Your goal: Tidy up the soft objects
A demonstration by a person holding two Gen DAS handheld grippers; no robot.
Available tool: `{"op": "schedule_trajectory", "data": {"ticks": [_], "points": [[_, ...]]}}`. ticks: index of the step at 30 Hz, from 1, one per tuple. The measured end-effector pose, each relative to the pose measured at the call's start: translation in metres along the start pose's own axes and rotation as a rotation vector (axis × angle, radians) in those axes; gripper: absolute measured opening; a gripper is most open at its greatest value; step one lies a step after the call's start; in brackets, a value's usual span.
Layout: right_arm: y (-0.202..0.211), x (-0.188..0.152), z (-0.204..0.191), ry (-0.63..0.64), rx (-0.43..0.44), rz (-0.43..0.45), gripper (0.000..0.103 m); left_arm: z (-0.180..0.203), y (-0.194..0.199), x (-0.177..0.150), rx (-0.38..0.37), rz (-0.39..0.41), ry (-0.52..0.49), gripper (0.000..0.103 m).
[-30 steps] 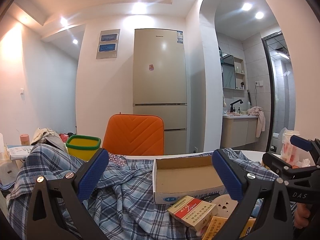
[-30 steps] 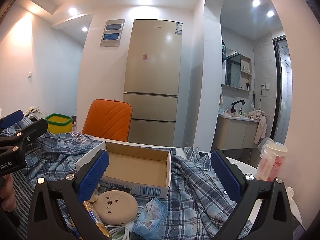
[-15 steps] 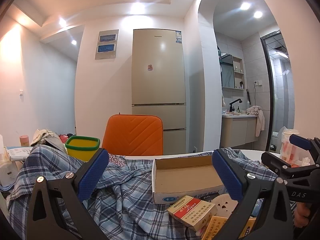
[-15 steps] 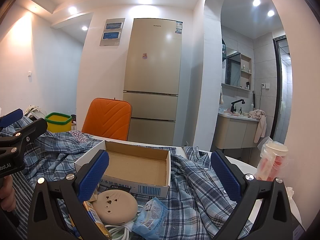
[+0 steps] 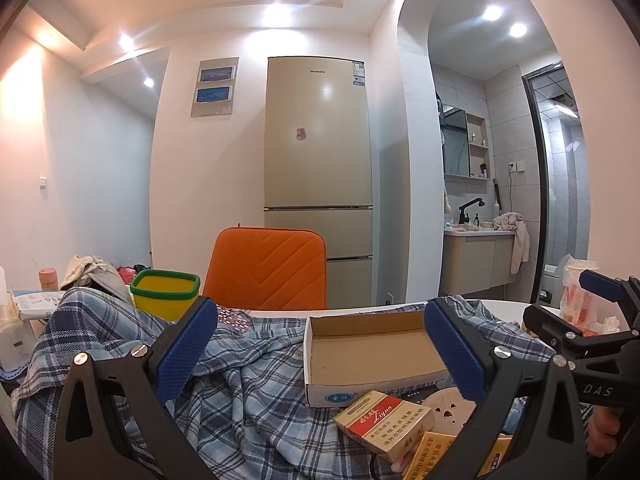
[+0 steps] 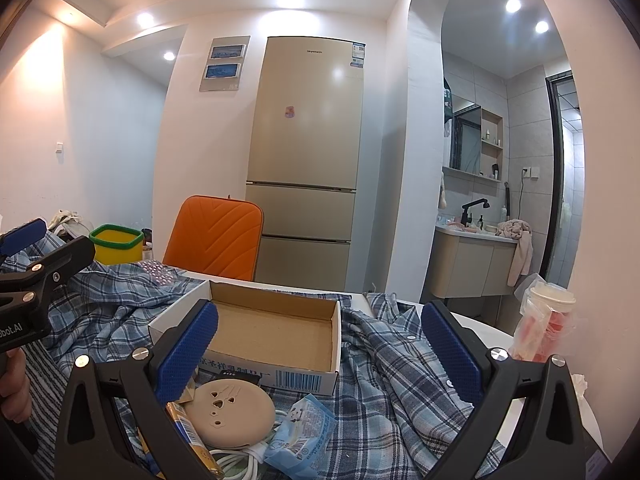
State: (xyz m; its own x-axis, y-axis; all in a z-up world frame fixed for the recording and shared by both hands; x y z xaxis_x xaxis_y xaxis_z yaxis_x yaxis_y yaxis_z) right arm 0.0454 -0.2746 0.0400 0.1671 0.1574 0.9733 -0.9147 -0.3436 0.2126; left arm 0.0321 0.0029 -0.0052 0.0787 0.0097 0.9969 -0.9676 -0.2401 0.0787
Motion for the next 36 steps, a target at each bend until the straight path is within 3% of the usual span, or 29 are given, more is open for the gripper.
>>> {"op": "schedule_trajectory", "data": {"ticks": [6, 13, 20, 25, 31, 36], "points": [[0.006, 0.002, 0.001, 0.007, -0.014, 0.015, 0.103, 0.004, 0.001, 0.001, 0.001, -0.006, -0.044, 0.103], [0.014, 0.008, -0.001, 0.005, 0.03, 0.021, 0.103, 0.012, 0.001, 0.003, -0.032, -0.061, -0.11, 0.103], [0.01, 0.006, -0.003, -0.036, 0.071, -0.032, 0.103, 0.011, 0.001, 0.003, -0.044, -0.085, -0.091, 0.103], [0.013, 0.007, -0.021, 0.014, 0.071, -0.066, 0.103, 0.007, 0.001, 0.004, -0.056, -0.102, -0.062, 0.103], [-0.006, -0.005, -0.033, -0.004, 0.113, -0.243, 0.101, 0.0, 0.002, 0.013, -0.07, -0.15, -0.013, 0.103], [-0.02, -0.021, -0.043, -0.05, 0.255, -0.4, 0.079, -0.012, 0.003, 0.017, -0.11, -0.163, 0.06, 0.103]]}}
Point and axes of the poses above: each gripper's, at about its wrist camera, not at the fingertips, and y roughly against the way its jaws point, z to its right, x to its top, the point moved 3 cm from there along -y, roughly the way its jaws point, and after that the axes turned 13 degrees about x, right-handed, at the moved point
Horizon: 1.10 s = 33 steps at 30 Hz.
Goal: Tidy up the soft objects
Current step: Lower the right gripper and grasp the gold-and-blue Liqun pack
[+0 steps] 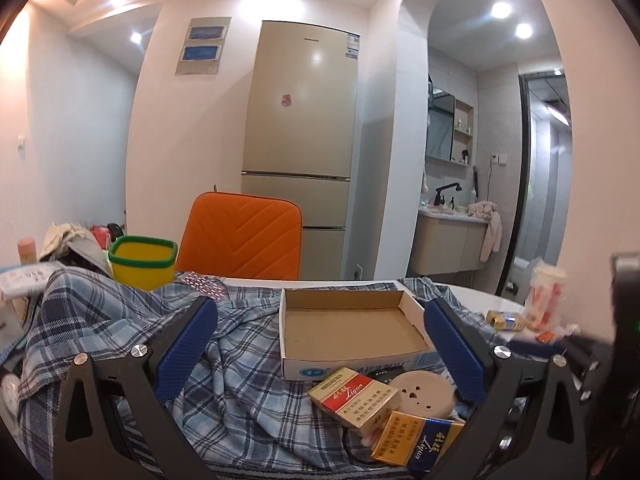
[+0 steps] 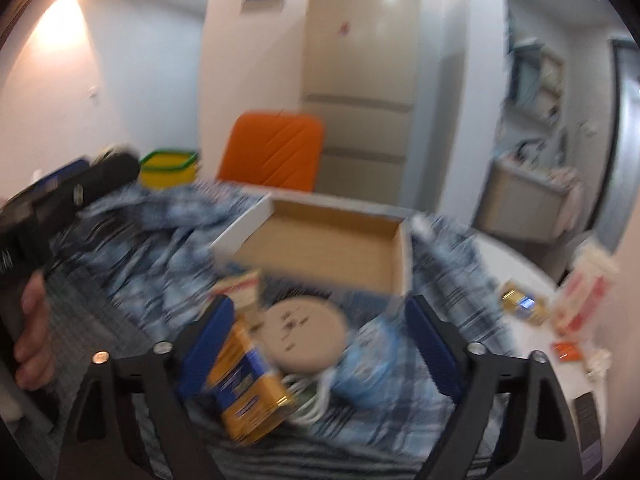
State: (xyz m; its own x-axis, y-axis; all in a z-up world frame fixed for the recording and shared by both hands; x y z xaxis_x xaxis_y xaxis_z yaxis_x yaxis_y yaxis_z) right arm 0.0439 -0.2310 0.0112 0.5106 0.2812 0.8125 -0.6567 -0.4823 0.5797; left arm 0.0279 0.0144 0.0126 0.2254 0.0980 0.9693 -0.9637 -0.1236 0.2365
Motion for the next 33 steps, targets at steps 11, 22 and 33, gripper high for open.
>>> {"op": "schedule_trajectory", "data": {"ticks": [11, 22, 33], "points": [[-0.042, -0.028, -0.003, -0.05, 0.188, -0.213, 0.039, 0.005, -0.001, -0.004, 0.021, 0.031, -0.041, 0.103], [-0.036, -0.032, 0.001, -0.105, 0.278, -0.21, 0.019, 0.009, -0.001, -0.008, 0.021, 0.038, -0.055, 0.103], [0.002, -0.009, 0.027, -0.086, 0.081, -0.081, 0.017, 0.01, -0.005, -0.013, 0.061, 0.024, -0.056, 0.103]]}}
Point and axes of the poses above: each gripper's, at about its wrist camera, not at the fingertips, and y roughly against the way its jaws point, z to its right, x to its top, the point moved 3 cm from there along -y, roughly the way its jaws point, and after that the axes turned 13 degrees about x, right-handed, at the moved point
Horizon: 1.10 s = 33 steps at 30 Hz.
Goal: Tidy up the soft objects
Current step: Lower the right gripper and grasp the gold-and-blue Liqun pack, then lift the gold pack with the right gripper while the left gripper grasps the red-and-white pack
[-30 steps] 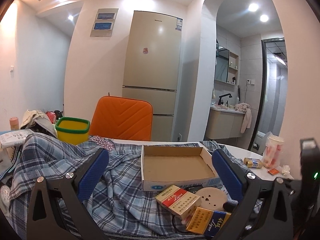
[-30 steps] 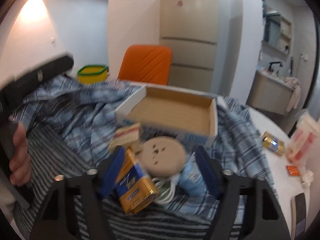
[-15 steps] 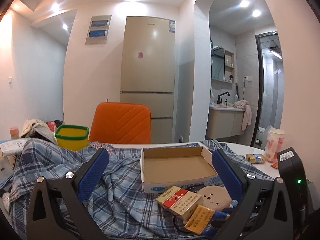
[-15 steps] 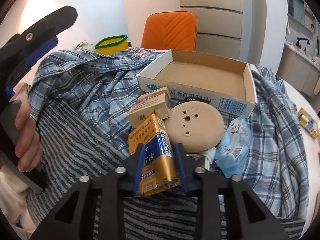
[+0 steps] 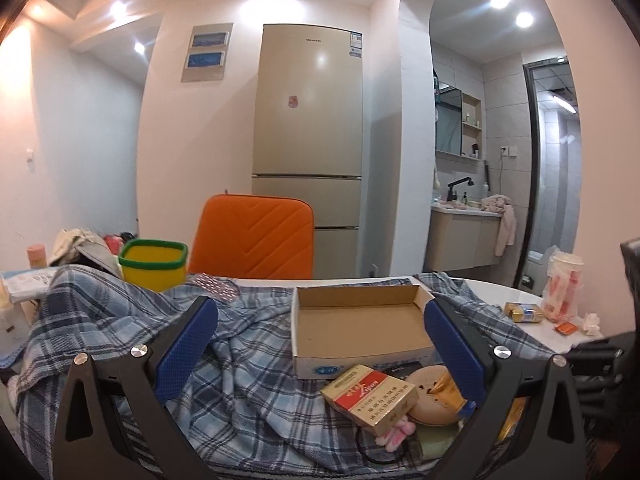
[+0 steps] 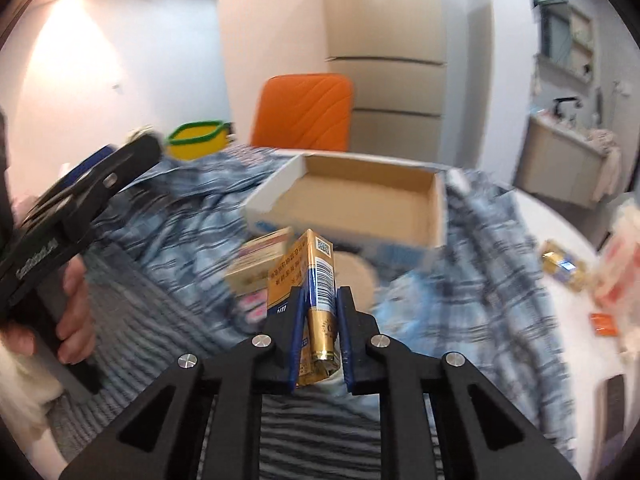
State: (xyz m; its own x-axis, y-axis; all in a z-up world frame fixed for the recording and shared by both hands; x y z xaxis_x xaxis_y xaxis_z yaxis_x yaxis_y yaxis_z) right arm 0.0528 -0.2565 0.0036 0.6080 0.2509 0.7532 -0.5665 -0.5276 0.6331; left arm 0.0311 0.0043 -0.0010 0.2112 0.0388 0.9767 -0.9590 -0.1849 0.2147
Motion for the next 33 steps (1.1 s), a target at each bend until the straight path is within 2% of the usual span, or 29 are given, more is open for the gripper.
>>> {"op": "schedule_trajectory", "data": {"ticks": [4, 6, 10, 11, 12, 13, 14, 19, 24, 26, 27, 30, 33], "points": [[-0.012, -0.009, 0.022, -0.078, 0.007, -0.05, 0.017, 0.004, 0.003, -0.001, -0.009, 0.011, -0.02, 0.103], [-0.015, -0.014, 0.029, -0.08, -0.028, -0.078, 0.017, 0.004, 0.002, -0.001, -0.01, 0.008, -0.018, 0.103], [-0.018, -0.019, 0.037, -0.116, -0.027, -0.114, 0.024, 0.003, 0.0, -0.001, -0.005, -0.003, -0.013, 0.103], [-0.018, -0.018, 0.038, -0.116, -0.031, -0.12, 0.031, 0.003, 0.0, -0.001, -0.005, -0.002, -0.013, 0.103], [-0.018, -0.019, 0.038, -0.109, -0.04, -0.121, 0.048, 0.003, 0.0, -0.001, -0.005, -0.002, -0.014, 0.103], [-0.018, -0.019, 0.038, -0.097, -0.052, -0.118, 0.072, 0.003, 0.0, -0.001, -0.006, -0.001, -0.015, 0.103], [-0.018, -0.018, 0.037, -0.086, -0.054, -0.112, 0.078, 0.003, 0.0, -0.001, -0.007, -0.001, -0.017, 0.103], [-0.024, -0.014, 0.035, -0.131, 0.01, -0.115, 0.079, 0.003, -0.002, -0.001, -0.006, -0.009, -0.016, 0.103], [-0.04, -0.011, 0.027, -0.113, 0.011, -0.138, 0.079, 0.003, -0.002, -0.002, -0.004, -0.012, -0.015, 0.103], [-0.047, -0.014, 0.025, -0.112, 0.006, -0.161, 0.071, 0.003, -0.002, -0.002, -0.004, -0.013, -0.017, 0.103], [-0.049, -0.015, 0.026, -0.114, -0.002, -0.168, 0.055, 0.004, -0.002, -0.002, -0.003, -0.013, -0.018, 0.103], [-0.046, -0.015, 0.027, -0.116, -0.006, -0.151, 0.055, 0.004, -0.004, -0.002, -0.002, -0.02, -0.02, 0.103], [-0.032, -0.008, 0.025, -0.09, -0.032, -0.082, 0.055, 0.003, -0.007, -0.003, 0.003, -0.037, -0.017, 0.103]]}}
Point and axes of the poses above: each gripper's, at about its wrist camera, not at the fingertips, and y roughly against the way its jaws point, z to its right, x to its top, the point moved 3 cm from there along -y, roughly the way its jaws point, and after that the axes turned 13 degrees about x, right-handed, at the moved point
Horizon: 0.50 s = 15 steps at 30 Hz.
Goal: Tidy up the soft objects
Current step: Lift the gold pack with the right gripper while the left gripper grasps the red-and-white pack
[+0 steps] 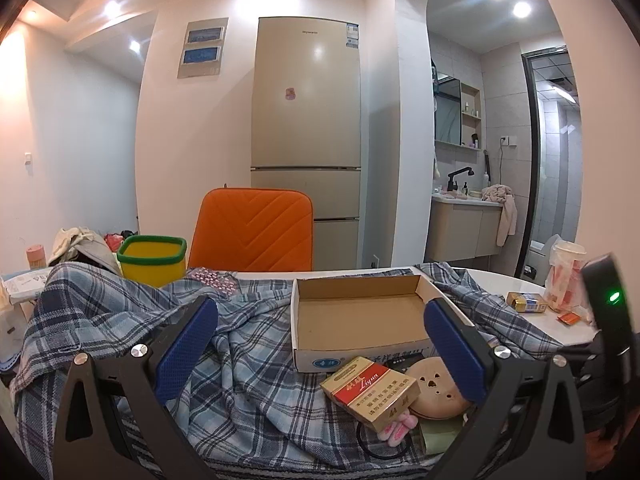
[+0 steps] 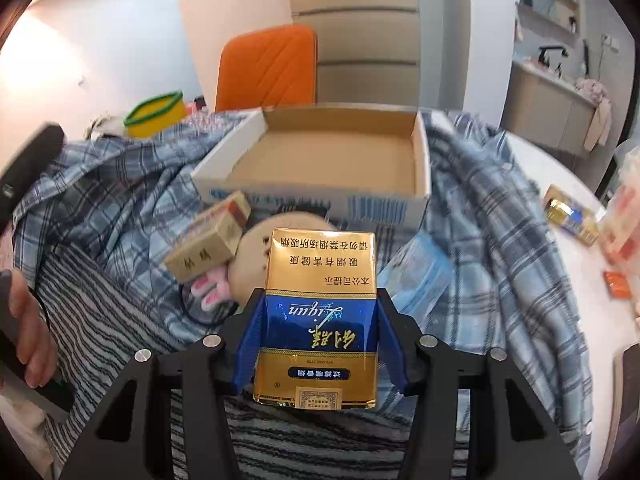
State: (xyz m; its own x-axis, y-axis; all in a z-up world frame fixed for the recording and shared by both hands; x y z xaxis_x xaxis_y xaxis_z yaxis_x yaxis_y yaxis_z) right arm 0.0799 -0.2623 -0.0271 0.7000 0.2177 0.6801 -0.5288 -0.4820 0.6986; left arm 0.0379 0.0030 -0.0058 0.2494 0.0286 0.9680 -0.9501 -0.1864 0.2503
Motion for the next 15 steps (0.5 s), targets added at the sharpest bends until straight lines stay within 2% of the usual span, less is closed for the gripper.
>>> {"op": "schedule_trajectory", "data": {"ticks": [3, 8, 11, 13, 15], "points": [[0.014, 0.01, -0.002, 0.038, -0.065, 0.091, 0.055, -0.003, -0.005, -0.002, 0.016, -0.03, 0.009, 0.103], [0.034, 0.014, -0.005, 0.1, -0.213, 0.311, 0.055, -0.006, -0.018, -0.008, 0.035, -0.1, 0.02, 0.103], [0.04, 0.01, -0.005, 0.087, -0.287, 0.344, 0.055, -0.007, -0.018, -0.011, 0.043, -0.111, 0.016, 0.103], [0.048, 0.009, -0.009, 0.108, -0.285, 0.389, 0.055, -0.009, -0.018, -0.011, 0.045, -0.114, 0.019, 0.103], [0.046, 0.011, -0.012, 0.128, -0.291, 0.383, 0.055, -0.006, -0.021, -0.012, 0.043, -0.132, 0.005, 0.103]]}}
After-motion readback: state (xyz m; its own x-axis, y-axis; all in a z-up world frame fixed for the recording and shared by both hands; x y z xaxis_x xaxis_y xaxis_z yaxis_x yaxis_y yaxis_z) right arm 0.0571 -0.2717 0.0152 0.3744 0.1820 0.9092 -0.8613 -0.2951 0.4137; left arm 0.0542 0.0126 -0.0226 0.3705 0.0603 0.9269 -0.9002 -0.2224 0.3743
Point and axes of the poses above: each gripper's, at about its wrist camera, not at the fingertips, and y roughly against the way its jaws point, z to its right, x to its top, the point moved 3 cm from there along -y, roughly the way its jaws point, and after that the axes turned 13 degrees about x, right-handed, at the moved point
